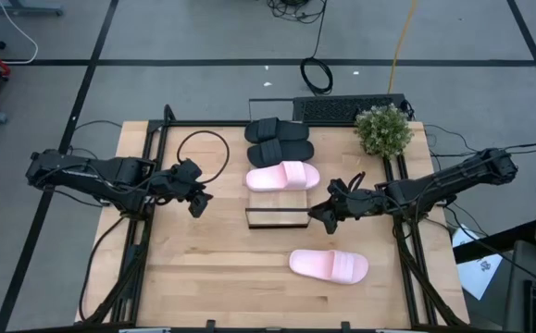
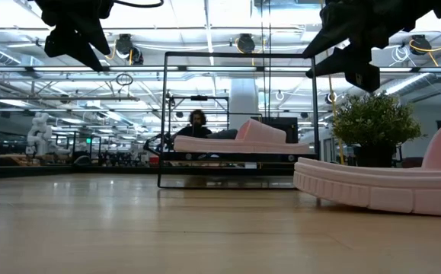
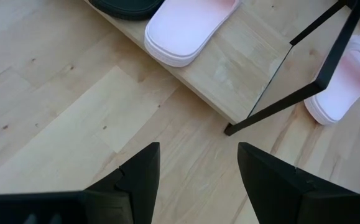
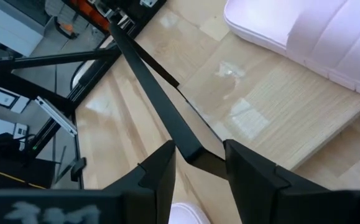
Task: Pick and place slides into the shelf
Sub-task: Adjust the shelf
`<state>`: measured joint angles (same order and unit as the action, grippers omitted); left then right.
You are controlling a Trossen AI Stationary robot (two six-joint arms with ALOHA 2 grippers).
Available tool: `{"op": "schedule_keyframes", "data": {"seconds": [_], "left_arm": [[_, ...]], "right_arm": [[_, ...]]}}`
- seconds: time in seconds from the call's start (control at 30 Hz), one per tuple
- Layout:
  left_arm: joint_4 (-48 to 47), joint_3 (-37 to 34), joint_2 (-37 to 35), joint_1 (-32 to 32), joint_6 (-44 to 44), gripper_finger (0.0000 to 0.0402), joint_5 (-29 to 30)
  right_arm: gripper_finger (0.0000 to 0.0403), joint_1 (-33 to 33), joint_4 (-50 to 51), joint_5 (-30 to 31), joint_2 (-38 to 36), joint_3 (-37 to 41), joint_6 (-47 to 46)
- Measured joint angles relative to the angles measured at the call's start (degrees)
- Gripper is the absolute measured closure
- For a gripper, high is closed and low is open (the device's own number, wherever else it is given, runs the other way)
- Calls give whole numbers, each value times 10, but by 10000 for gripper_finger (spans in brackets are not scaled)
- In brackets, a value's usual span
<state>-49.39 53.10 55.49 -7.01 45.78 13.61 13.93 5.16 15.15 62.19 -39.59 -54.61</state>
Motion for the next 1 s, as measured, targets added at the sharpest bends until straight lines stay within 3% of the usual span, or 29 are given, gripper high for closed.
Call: {"op": "schedule_keyframes", "data": {"seconds": [1.0], "left_arm": [[0,0,0,0,-1,192,0]], "right_arm": [[275,0,-19,-3,15,0,-9]]}}
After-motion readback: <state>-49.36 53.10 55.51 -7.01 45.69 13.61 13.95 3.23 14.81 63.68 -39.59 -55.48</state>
